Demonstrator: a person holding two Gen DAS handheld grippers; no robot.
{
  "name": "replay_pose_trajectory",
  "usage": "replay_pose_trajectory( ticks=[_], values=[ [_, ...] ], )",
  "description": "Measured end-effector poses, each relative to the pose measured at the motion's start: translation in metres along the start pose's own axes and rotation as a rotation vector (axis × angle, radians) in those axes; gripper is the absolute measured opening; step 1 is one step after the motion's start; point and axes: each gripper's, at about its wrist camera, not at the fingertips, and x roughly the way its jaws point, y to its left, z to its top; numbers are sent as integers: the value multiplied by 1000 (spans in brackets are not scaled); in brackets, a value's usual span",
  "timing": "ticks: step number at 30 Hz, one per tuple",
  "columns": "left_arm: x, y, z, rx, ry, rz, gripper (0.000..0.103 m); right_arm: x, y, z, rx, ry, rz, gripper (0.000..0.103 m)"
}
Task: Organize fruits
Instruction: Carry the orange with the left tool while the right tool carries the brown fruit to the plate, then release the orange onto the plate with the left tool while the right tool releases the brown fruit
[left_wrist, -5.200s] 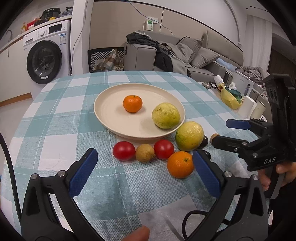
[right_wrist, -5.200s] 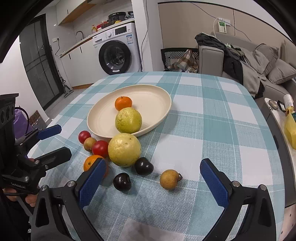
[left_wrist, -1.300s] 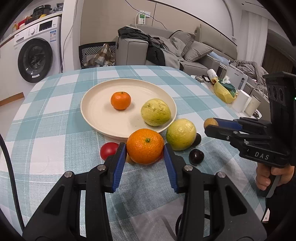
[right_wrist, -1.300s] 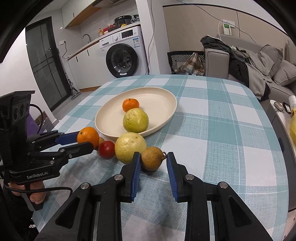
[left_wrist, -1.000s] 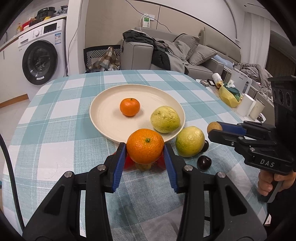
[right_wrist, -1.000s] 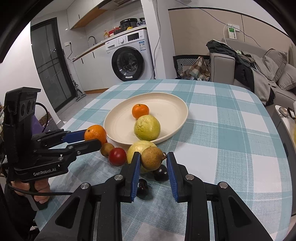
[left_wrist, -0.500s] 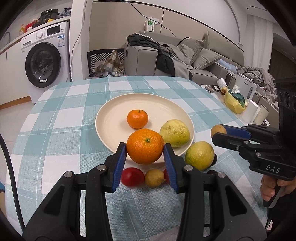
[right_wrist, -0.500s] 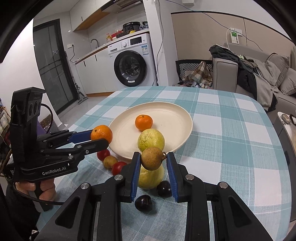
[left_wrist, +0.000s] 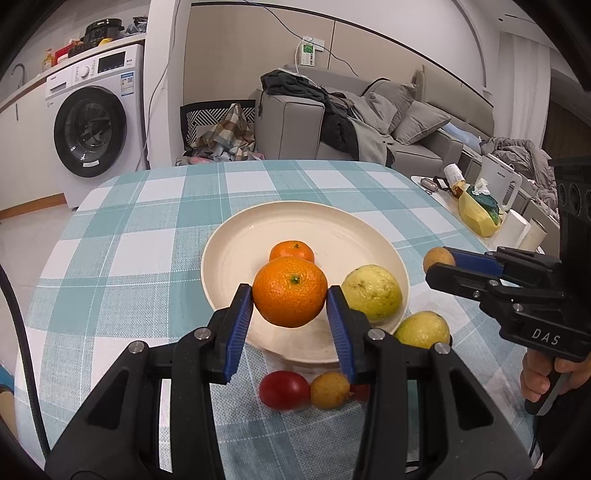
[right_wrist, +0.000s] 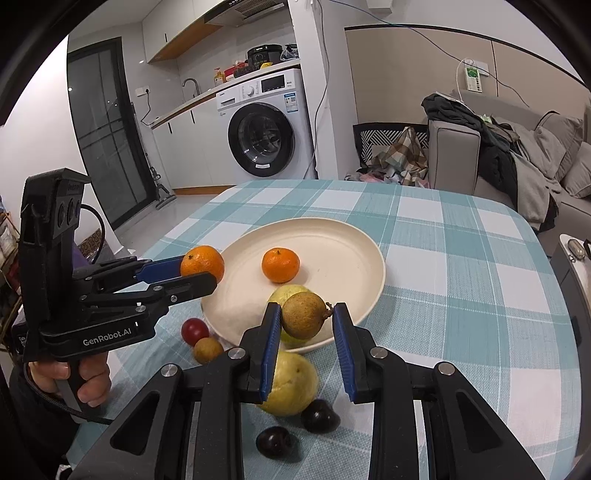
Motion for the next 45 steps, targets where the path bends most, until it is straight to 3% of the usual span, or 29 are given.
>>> replay_pose_trajectory(
  ticks=[22, 45],
  values=[
    [37, 2, 0, -6, 45, 6, 38, 28, -28, 9, 31, 23, 0, 29],
    [45, 0, -6, 0, 77, 29, 38, 46, -34, 3, 44, 76, -25, 29]
  ],
)
